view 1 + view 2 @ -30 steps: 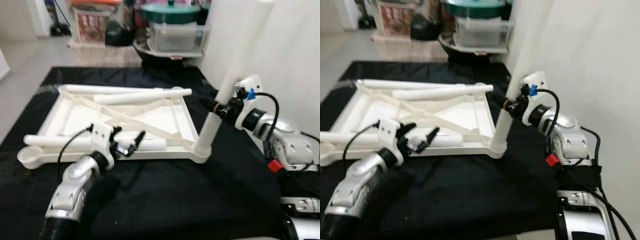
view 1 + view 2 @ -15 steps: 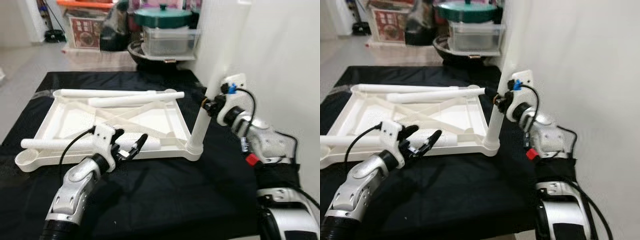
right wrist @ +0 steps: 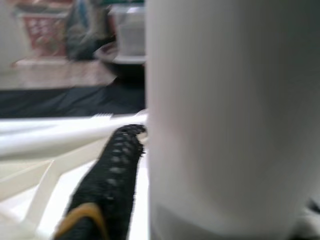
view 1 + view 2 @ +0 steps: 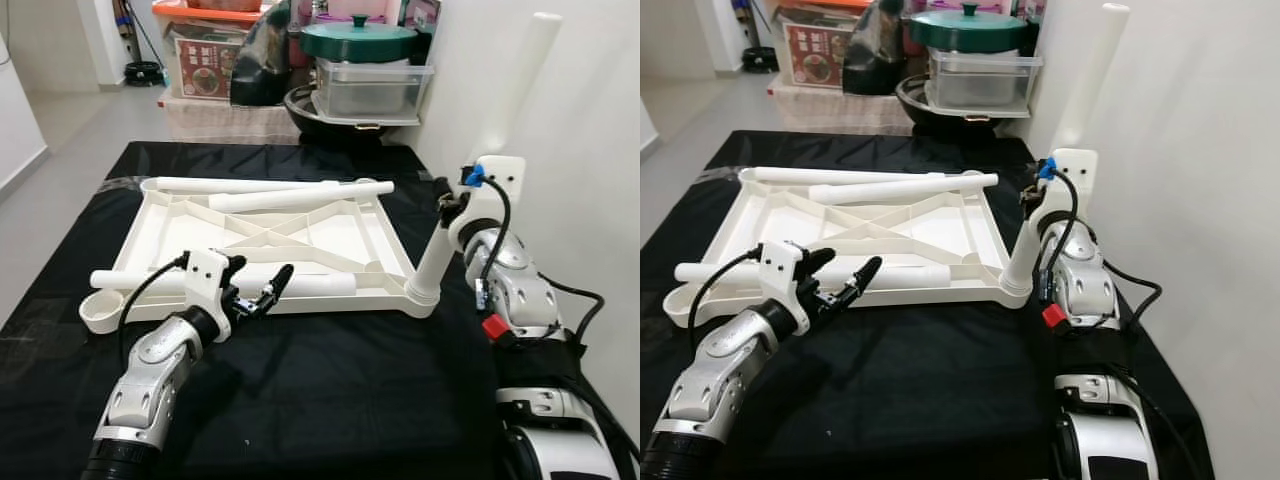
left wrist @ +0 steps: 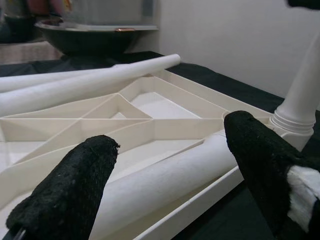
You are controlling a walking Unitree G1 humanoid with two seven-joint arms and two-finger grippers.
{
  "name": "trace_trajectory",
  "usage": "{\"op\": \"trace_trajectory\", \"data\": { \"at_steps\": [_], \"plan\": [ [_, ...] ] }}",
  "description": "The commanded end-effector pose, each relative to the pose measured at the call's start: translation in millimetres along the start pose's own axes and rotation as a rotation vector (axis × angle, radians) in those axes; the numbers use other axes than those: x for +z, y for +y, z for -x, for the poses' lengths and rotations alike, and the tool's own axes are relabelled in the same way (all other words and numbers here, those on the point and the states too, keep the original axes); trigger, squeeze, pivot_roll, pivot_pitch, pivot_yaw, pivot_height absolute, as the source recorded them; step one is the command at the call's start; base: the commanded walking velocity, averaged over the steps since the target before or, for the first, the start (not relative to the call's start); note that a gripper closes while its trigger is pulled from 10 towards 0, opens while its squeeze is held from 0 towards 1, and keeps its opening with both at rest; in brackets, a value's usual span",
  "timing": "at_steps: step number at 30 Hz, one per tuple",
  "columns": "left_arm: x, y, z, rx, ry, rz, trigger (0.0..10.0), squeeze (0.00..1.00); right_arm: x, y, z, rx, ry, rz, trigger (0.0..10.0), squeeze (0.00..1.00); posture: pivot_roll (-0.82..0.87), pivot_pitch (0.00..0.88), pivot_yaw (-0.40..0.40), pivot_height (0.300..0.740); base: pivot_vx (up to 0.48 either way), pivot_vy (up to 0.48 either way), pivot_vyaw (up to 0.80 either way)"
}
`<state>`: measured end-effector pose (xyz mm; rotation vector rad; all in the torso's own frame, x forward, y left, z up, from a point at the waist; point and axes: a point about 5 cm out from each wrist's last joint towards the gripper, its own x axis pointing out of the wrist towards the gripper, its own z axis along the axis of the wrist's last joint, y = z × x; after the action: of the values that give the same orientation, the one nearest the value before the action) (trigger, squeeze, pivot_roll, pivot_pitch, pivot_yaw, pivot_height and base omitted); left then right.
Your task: Building children table
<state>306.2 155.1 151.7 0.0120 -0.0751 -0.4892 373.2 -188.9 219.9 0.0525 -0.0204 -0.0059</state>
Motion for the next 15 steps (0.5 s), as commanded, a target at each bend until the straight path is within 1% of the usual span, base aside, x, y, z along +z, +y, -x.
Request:
{"op": "trace_trajectory", "data": {
  "at_steps": [1,2,4,5,6,7,8,9,10,11,13,14,15],
  "plan": [
    [-4.3,-1.5,0.0,-0.006,0.018,-0.007,10.0,0.0,0.1,2.2,-1.6,0.034,0.002,-0.027,10.0,1.0,0.0,0.0,-0.097,0.74,0.0,0.0,0.0],
    [-4.1,-1.5,-0.4,-0.005,0.016,-0.005,10.0,0.0,5.3,2.2,-4.1,0.068,-0.014,-0.041,10.0,0.0,0.0,0.0,-0.098,0.74,0.0,0.0,0.0],
    [-4.0,-1.6,-0.9,-0.004,0.014,-0.003,10.0,0.0,26.5,1.3,-6.8,0.193,-0.138,-0.092,10.0,0.0,0.0,0.0,-0.099,0.74,0.0,0.0,0.0],
    [-4.0,-1.6,-0.9,-0.004,0.014,-0.003,10.0,0.0,26.5,1.3,-6.8,0.193,-0.138,-0.092,10.0,0.0,0.0,0.0,-0.099,0.74,0.0,0.0,0.0],
    [-4.1,-1.7,-1.0,-0.004,0.013,-0.003,10.0,0.0,33.1,1.5,-6.3,0.236,-0.182,-0.106,10.0,0.0,0.0,0.0,-0.099,0.74,0.0,0.0,0.0],
    [-4.1,-1.5,-0.9,-0.003,0.014,-0.003,10.0,0.0,35.6,2.3,-4.4,0.31,-0.192,-0.096,10.0,0.0,0.0,0.0,-0.099,0.74,0.0,0.0,0.0],
    [-4.1,-1.5,-0.9,-0.003,0.014,-0.003,10.0,0.0,35.6,2.3,-4.4,0.31,-0.192,-0.096,10.0,0.0,0.0,0.0,-0.099,0.74,0.0,0.0,0.0],
    [-4.3,-1.4,-0.6,-0.002,0.014,-0.004,10.0,0.0,35.5,5.3,0.5,0.408,-0.19,-0.064,10.0,0.0,0.01,0.0,-0.101,0.74,0.0,0.0,0.0],
    [-4.4,-1.1,-0.3,-0.002,0.015,-0.005,10.0,0.0,31.8,9.2,6.5,0.514,-0.165,-0.012,10.0,0.0,0.01,0.0,-0.102,0.74,0.0,0.0,0.0],
    [-4.3,-0.6,-0.1,0.0,0.015,-0.006,10.0,0.0,24.7,12.9,13.4,0.62,-0.127,0.073,10.0,0.0,0.01,0.0,-0.103,0.74,0.0,0.0,0.0],
    [-4.2,-0.3,-0.1,0.002,0.015,-0.007,10.0,0.0,10.4,15.0,21.8,0.738,-0.057,0.173,10.0,0.0,0.01,0.0,-0.11,0.74,0.0,0.0,0.0],
    [-4.3,-0.4,-0.3,0.003,0.014,-0.008,10.0,0.0,2.1,13.5,23.6,0.764,-0.017,0.215,10.0,0.0,0.01,0.0,-0.11,0.74,0.0,0.0,0.0],
    [-4.3,-0.4,-0.3,0.003,0.014,-0.008,10.0,0.0,2.1,13.5,23.6,0.764,-0.017,0.215,10.0,0.0,0.01,0.0,-0.11,0.74,0.0,0.0,0.0]
  ]
}}
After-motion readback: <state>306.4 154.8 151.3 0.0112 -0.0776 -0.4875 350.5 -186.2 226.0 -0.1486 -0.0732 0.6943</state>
